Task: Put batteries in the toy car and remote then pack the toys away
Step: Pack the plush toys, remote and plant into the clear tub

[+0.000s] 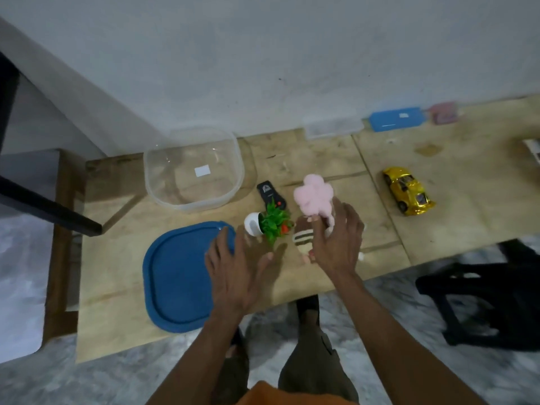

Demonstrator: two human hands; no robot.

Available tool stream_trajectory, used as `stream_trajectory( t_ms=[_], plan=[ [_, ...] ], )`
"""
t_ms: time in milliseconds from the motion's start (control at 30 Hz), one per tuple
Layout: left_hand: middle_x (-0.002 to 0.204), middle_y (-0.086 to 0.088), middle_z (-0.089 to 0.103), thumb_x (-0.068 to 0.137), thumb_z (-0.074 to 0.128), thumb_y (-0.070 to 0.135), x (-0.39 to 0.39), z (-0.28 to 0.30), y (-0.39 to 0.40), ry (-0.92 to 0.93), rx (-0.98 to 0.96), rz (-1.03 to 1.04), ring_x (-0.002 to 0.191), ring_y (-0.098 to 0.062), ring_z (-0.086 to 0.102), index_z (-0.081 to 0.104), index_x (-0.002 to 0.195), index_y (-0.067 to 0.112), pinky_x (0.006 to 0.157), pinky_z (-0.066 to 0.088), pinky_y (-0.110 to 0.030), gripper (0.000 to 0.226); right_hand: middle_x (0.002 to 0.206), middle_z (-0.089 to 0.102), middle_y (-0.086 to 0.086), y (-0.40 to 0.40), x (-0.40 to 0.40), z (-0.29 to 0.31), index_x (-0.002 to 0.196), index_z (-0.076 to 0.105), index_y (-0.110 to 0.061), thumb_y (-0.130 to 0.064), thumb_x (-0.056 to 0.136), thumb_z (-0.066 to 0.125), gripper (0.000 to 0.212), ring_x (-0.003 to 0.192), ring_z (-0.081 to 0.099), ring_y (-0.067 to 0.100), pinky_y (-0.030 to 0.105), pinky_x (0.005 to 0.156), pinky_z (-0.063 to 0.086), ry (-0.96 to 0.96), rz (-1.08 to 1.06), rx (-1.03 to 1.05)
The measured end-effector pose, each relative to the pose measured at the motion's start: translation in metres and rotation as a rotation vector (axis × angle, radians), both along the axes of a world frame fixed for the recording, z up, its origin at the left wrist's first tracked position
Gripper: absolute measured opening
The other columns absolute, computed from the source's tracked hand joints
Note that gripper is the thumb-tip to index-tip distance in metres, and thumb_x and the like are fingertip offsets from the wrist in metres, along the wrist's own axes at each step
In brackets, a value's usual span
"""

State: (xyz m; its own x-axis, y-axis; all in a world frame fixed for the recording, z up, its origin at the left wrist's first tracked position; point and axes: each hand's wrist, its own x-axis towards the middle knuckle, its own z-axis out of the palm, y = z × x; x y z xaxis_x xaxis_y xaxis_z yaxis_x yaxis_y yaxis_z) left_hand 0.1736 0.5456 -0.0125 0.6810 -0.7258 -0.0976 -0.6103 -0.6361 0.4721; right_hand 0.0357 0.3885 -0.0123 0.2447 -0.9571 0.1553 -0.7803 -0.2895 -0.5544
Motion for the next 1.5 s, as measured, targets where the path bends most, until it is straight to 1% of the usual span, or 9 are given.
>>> stream_trajectory(
  t_ms=[300,467,633,767,967,1167,1267,1400,1500],
  plan=[
    [0.148,-0.011,0.039,0.092,0.041,0.059,-0.095,-0.013,-0.118,0.074,0.029,-0.02,0.131,-0.033,0.039,0.034,0.148,0.026,0.099,0.043,-0.051,0.066,0.16,0.023,0.007,-0.083,-0.034,-0.031,0.153,0.016,-0.046,-0.056,0.097,0.025,0.057,0.137,0.03,0.039,0.058,0.1,0.04,0.292,0.307,0.155],
    [0.142,-0.007,0.041,0.091,0.054,0.044,-0.108,-0.037,-0.14,0.155,0.07,0.094,0.125,-0.032,0.041,0.037,0.143,0.032,0.089,0.047,-0.048,0.057,0.16,0.025,0.008,-0.104,-0.025,-0.046,0.154,0.009,-0.046,-0.052,0.102,0.033,0.058,0.13,0.038,0.037,0.054,0.089,0.047,0.276,0.469,0.169],
    [0.136,-0.012,0.044,0.088,0.065,0.022,-0.11,-0.034,-0.129,0.2,-0.027,0.22,0.125,-0.031,0.038,0.043,0.138,0.022,0.1,0.032,-0.037,0.054,0.159,0.024,0.005,-0.109,-0.024,-0.051,0.152,0.017,-0.049,-0.058,0.099,0.032,0.056,0.126,0.039,0.035,0.054,0.086,0.046,0.327,0.574,0.224],
    [0.139,-0.014,0.037,0.085,0.066,0.016,-0.113,-0.03,-0.104,0.186,0.023,0.314,0.121,-0.036,0.038,0.043,0.138,0.025,0.099,0.035,-0.042,0.058,0.157,0.027,0.005,-0.092,-0.036,-0.044,0.152,0.018,-0.046,-0.058,0.09,0.043,0.068,0.121,0.041,0.033,0.052,0.081,0.049,0.353,0.599,0.201],
    [0.144,-0.013,0.033,0.083,0.069,0.015,-0.105,-0.032,-0.078,0.154,-0.008,0.369,0.124,-0.039,0.038,0.042,0.139,0.026,0.1,0.041,-0.051,0.063,0.163,0.006,0.014,-0.058,-0.029,-0.032,0.153,-0.002,-0.049,-0.067,0.086,0.044,0.083,0.127,0.036,0.042,0.058,0.084,0.049,0.349,0.587,0.224],
    [0.145,-0.013,0.032,0.085,0.066,0.02,-0.098,-0.035,-0.066,0.18,-0.017,0.38,0.124,-0.034,0.034,0.039,0.14,0.029,0.094,0.044,-0.051,0.062,0.158,0.02,0.021,-0.062,-0.007,-0.056,0.154,0.01,-0.047,-0.059,0.094,0.042,0.069,0.121,0.045,0.047,0.052,0.084,0.05,0.415,0.538,0.142],
    [0.143,-0.015,0.033,0.085,0.066,0.021,-0.097,-0.037,-0.065,0.164,-0.03,0.355,0.12,-0.033,0.035,0.04,0.14,0.027,0.091,0.045,-0.048,0.062,0.143,0.039,0.024,-0.064,-0.004,-0.061,0.153,0.027,-0.04,-0.042,0.098,0.051,0.061,0.104,0.052,0.042,0.047,0.074,0.05,0.405,0.525,0.125],
    [0.142,-0.017,0.035,0.085,0.065,0.02,-0.097,-0.039,-0.063,0.149,-0.042,0.345,0.117,-0.036,0.037,0.041,0.14,0.025,0.092,0.043,-0.049,0.06,0.142,0.04,0.017,-0.065,-0.005,-0.06,0.152,0.028,-0.039,-0.016,0.096,0.052,0.065,0.109,0.055,0.038,0.045,0.08,0.05,0.431,0.578,0.194],
    [0.14,-0.016,0.036,0.086,0.065,0.02,-0.097,-0.036,-0.064,0.15,-0.048,0.349,0.114,-0.035,0.038,0.042,0.139,0.024,0.092,0.043,-0.049,0.059,0.137,0.048,0.015,-0.065,-0.01,-0.055,0.148,0.042,-0.034,-0.013,0.095,0.054,0.058,0.106,0.06,0.037,0.043,0.074,0.052,0.314,0.557,0.181]
  ],
)
